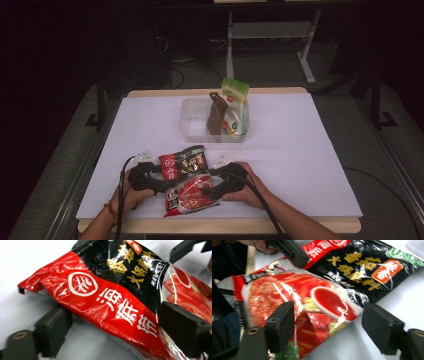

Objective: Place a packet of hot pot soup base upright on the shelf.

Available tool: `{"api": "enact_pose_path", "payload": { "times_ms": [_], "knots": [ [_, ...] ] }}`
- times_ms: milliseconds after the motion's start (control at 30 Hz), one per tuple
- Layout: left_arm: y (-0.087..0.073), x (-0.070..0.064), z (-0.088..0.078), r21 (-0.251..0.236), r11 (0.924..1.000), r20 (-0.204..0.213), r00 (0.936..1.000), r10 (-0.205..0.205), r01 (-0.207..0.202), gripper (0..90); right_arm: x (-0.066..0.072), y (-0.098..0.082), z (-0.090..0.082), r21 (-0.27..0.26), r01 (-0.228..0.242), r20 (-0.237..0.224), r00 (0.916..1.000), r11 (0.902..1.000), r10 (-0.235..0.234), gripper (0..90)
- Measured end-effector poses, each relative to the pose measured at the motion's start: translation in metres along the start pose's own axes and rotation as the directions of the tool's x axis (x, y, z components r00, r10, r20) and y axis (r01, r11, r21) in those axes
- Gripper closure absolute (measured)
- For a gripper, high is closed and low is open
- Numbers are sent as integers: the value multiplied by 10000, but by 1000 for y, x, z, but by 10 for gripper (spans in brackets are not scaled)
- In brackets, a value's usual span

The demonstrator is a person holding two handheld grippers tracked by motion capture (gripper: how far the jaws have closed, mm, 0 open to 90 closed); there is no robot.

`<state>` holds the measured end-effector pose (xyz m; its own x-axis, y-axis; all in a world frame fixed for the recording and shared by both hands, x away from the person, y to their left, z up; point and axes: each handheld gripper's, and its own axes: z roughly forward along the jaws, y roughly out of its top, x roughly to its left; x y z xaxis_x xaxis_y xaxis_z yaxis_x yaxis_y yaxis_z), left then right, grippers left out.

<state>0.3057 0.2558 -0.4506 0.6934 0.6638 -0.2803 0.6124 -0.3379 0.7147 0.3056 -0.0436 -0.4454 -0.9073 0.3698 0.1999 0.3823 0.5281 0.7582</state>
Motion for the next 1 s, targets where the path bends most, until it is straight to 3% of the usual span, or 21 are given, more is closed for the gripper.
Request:
{"api": "enact_pose_path", "payload": {
  "times_ms": [133, 267, 567, 733, 867, 1000],
  "knots": [
    [0, 2, 0, -219, 9995, 151, 9996, -228, 231, 369, -9, -1, 4, 247, -571, 104, 9983, 9981, 568, 169],
    [0, 3, -3, -558, 9983, 340, 9993, -163, 181, 580, -17, -1, 10, 373, -929, -118, 9956, 9950, 934, 148],
    [-2, 4, -4, -1028, 9943, 593, 9980, -219, 280, 644, -22, 0, 12, 197, -860, -229, 9960, 9961, 864, 161],
    [-6, 7, -10, -1440, 9890, 858, 9961, -218, 341, 650, -26, 0, 8, -494, -924, -113, 9957, 9945, 919, 324],
    [-6, 4, -15, -1784, 9839, 698, 9976, 26, 100, 652, -29, 0, 3, -1197, -971, -27, 9952, 9881, 975, 448],
    [-3, -4, -23, -2336, 9718, 369, 9984, 426, -328, 668, -26, 2, -6, -1940, -736, 269, 9964, 9782, 803, 552]
  ]
}}
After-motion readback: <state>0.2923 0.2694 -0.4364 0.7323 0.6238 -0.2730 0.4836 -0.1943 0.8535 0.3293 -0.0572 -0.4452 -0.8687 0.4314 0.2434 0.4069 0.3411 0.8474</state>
